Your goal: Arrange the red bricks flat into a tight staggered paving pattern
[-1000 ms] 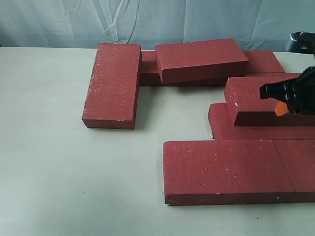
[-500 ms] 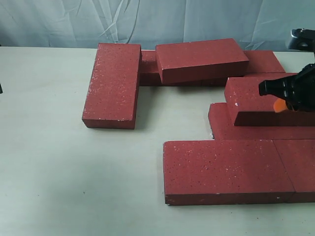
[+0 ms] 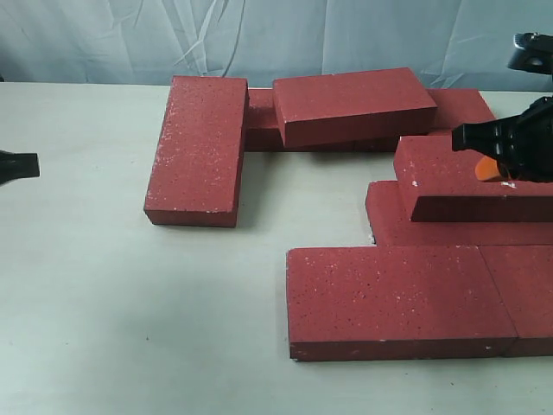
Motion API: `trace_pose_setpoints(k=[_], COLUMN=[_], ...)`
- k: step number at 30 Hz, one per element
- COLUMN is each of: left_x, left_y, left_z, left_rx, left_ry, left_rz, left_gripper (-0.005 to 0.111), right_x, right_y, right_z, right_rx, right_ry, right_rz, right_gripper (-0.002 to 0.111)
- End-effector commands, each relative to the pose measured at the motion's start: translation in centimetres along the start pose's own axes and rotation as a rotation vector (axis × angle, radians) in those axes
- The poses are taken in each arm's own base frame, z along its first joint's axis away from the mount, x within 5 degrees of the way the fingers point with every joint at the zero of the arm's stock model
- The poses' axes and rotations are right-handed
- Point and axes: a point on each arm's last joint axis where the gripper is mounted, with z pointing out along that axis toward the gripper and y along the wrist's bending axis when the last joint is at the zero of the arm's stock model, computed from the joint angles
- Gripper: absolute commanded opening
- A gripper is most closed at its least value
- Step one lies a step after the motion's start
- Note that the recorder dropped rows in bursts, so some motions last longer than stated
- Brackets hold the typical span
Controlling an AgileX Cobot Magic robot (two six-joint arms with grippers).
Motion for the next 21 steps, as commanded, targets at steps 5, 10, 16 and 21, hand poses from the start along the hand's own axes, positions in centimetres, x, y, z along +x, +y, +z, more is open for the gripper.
trace_pose_setpoints(k=[5,10,16,21], left_x=[0.1,0.2,0.9,1.7], left_y=[-0.4,-0.4,-2.8,-5.6], left_z=[0.2,0.2,0.5,2.4], left_rx=[0.012,0.016,0.106,0.185], left_ry=[0.021,0.030,0.060,0.173], left_rz=[0.039,0.061,0.233,0.337], left_gripper=[0.000,0.000,0.000,0.000], right_x=[-0.1,-0.2,-0.2,-0.2], right_y=[0.0,-0.1,-0.1,-0.1], right_z=[0.0,0.0,0.0,0.0], right_rx=[-0.001,0.001,0.000,0.000], right_ry=[0.003,-0.006,-0.005,-0.008], right_rz=[-0.005,-0.007,-0.005,-0.005], right_gripper=[-0.001,-0.001,-0.001,-0.001])
